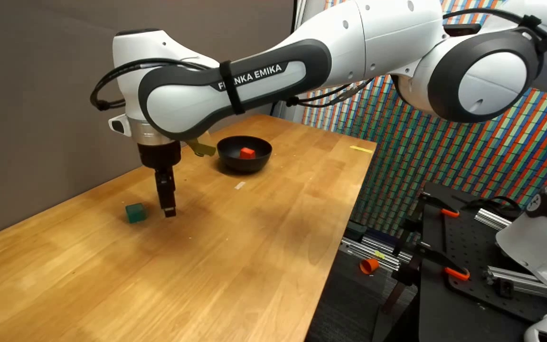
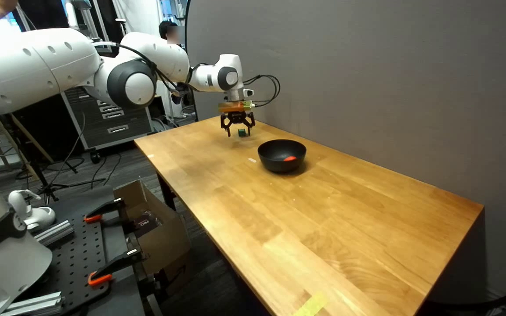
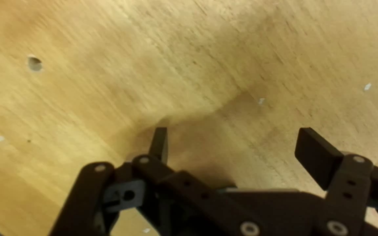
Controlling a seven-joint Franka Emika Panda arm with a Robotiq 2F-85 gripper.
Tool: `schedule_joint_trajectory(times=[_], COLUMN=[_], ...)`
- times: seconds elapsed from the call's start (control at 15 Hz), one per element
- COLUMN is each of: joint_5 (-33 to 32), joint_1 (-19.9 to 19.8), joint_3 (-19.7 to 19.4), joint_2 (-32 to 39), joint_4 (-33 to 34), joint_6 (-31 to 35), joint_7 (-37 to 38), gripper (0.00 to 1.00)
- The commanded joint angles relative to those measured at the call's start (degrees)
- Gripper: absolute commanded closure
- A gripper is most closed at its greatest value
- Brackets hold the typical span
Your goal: Put the blocks in the bowl
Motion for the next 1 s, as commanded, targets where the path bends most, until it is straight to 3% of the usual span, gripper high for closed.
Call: schedule_joint_trajectory(times=[0.0, 0.33, 0.53, 0.93], joint_5=[1.2, 6.4, 9.2, 9.5], joint_1=[-0.7, -1.0, -1.3, -0.8], joint_3=[-0.6, 2.8, 4.7, 4.9], joint_2=[2.4, 3.3, 1.2, 4.2], joint_4=[7.9, 11.2, 6.6, 7.9], joint_6=[-2.1, -0.6, 3.0, 9.1], joint_7=[0.5, -0.8, -1.3, -3.6], gripper=[0.0, 0.0, 0.0, 0.0])
